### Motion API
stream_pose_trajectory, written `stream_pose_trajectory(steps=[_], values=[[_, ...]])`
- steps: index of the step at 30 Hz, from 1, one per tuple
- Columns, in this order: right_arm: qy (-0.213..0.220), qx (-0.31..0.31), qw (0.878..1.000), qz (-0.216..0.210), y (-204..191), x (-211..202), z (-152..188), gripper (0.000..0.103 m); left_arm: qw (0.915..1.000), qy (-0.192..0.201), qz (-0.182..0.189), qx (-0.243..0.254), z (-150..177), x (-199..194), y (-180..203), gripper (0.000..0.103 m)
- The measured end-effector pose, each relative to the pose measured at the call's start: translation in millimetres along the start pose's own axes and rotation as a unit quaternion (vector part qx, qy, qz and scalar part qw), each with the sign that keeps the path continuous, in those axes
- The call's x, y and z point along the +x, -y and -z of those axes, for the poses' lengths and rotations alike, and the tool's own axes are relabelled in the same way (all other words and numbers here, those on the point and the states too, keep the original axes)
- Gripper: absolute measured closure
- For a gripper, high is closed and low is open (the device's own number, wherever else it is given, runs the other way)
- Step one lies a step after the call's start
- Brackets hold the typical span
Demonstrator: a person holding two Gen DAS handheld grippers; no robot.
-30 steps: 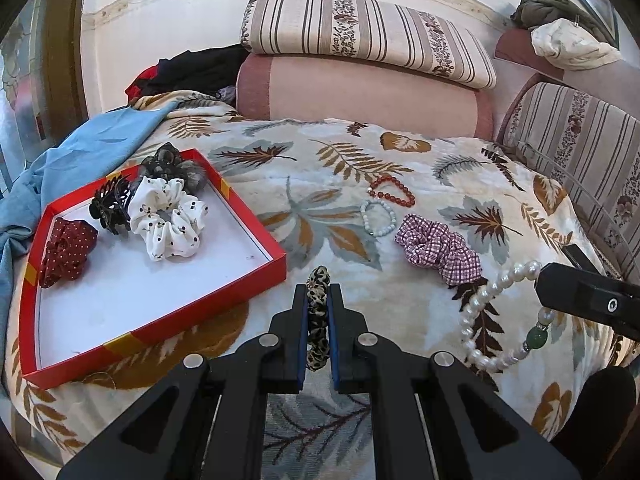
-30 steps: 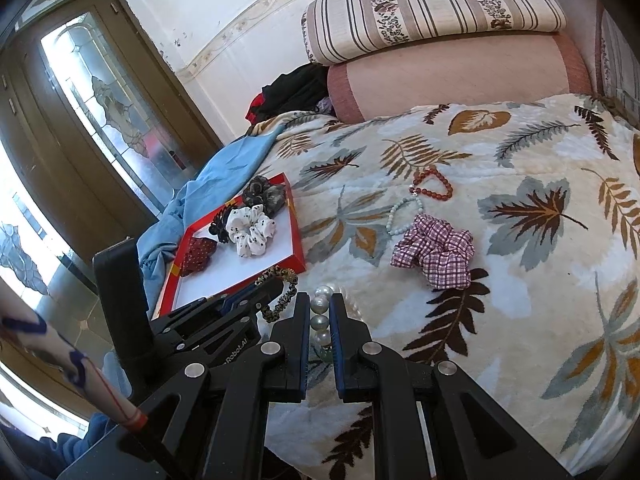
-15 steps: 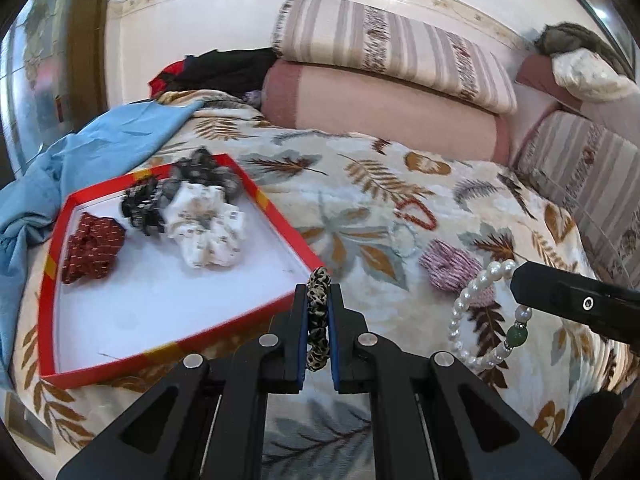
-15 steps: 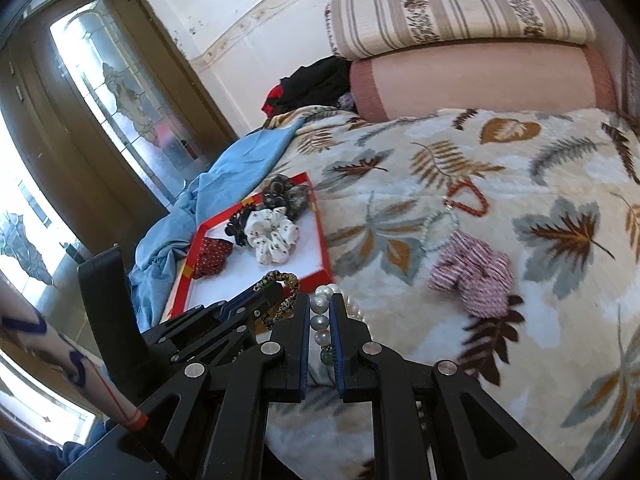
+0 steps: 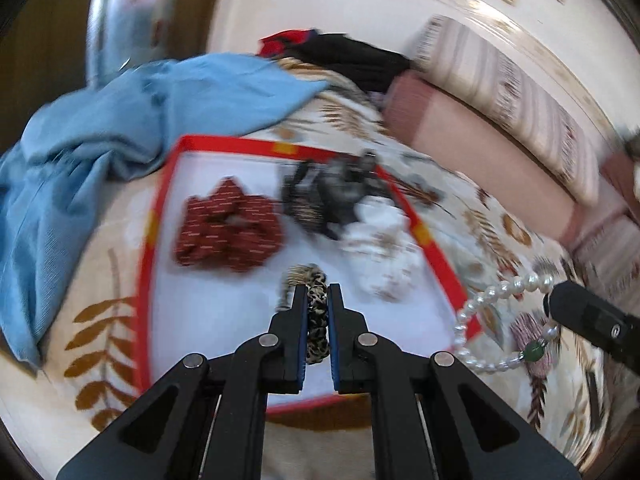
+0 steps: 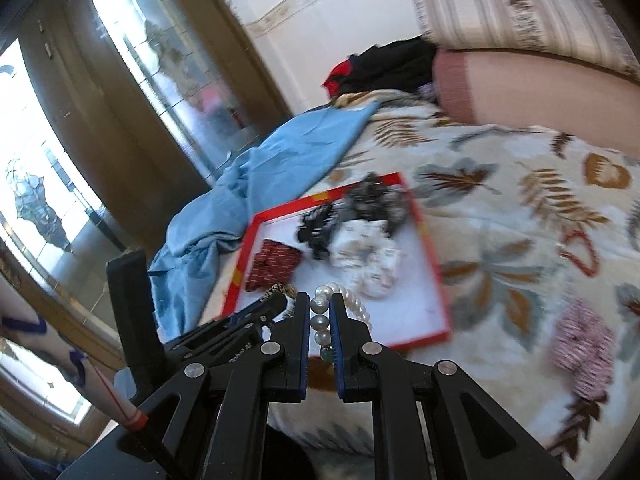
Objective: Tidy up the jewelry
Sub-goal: 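Lower both bracelets into the tray and open both tools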
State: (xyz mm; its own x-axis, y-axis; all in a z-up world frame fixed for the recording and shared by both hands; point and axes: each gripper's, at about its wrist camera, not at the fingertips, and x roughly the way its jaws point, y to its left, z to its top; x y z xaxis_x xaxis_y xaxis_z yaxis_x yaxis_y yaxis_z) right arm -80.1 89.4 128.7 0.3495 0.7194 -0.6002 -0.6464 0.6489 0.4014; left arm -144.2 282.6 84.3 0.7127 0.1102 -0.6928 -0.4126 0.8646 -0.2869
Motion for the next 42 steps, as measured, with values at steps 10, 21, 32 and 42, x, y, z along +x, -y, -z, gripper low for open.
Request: stream_pose_trajectory(steps=[10,21,32,42], values=[[-0.048,0.01,0.999,-0.018,-12,70,-2,0.092,0.9983,-0.037,-0.022,-0.039,-8,23,-34,0.095],[-0.058,0.052,0.996,0.031,37,76,6,0.092,0.9963,-0.076,-0.022,-0.034,-7,40,-29,0.095],[-0.061,0.052,0.994,0.069,52,77,16,0.091,0.9969,-0.068,-0.032,-0.025,-8,36,-25,0.078],[-0.037,0.052,0.996,0.068,47,51,15,0.086,0.9984,-0.028,-0.048,0.0,-9,20,-12,0.058]])
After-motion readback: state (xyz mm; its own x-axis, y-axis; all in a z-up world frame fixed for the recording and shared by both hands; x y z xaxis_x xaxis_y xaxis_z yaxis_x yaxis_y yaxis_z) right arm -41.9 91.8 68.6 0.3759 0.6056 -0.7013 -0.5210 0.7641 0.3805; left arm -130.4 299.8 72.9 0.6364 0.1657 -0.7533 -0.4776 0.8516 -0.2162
